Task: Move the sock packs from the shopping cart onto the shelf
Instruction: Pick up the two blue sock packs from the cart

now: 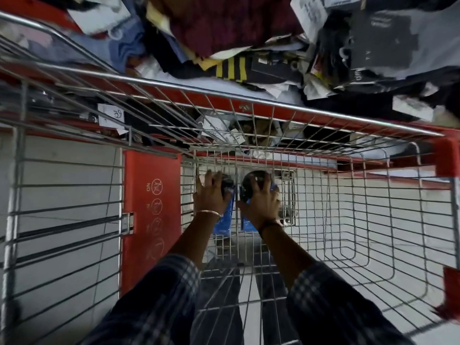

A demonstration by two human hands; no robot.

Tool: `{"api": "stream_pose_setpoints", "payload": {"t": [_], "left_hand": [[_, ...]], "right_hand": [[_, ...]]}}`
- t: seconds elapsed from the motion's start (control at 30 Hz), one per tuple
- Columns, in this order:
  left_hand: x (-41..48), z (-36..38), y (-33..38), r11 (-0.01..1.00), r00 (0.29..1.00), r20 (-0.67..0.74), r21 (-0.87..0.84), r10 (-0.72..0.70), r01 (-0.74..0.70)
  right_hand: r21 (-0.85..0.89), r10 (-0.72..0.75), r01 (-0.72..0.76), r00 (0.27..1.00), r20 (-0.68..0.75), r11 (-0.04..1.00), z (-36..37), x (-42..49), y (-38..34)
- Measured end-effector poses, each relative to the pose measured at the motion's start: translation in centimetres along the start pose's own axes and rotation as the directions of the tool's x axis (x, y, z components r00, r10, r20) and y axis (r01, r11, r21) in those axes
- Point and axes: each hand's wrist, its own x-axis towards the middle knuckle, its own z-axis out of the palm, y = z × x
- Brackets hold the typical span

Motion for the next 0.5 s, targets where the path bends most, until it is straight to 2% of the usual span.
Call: {"api": "stream_pose_setpoints", "payload": {"t": [0.17,0.37,0.5], "left_hand": [[-0.1,0.1,0.6,0.996,0.999,-0.032,-0.086,-0.03,0.027],[-0.1,1.0,1.6,0.997,0.997,0.02,0.013,-0.075,0.075],[-0.1,1.0,1.7,0.998,0.997,-0.027,0.017,-0.068,0.068]], "right_hand": [[0.06,0.016,-0.007,0.989,-0.149,0.998,-0.9,-0.3,3.7],[-0.013,0.09,-0.093,0.986,-0.142,0.996,-1.1,1.1,3.5],[0.002,0.107,-0.107,0.989,-0.1,0.994,-1.3,1.8,2.7]]}}
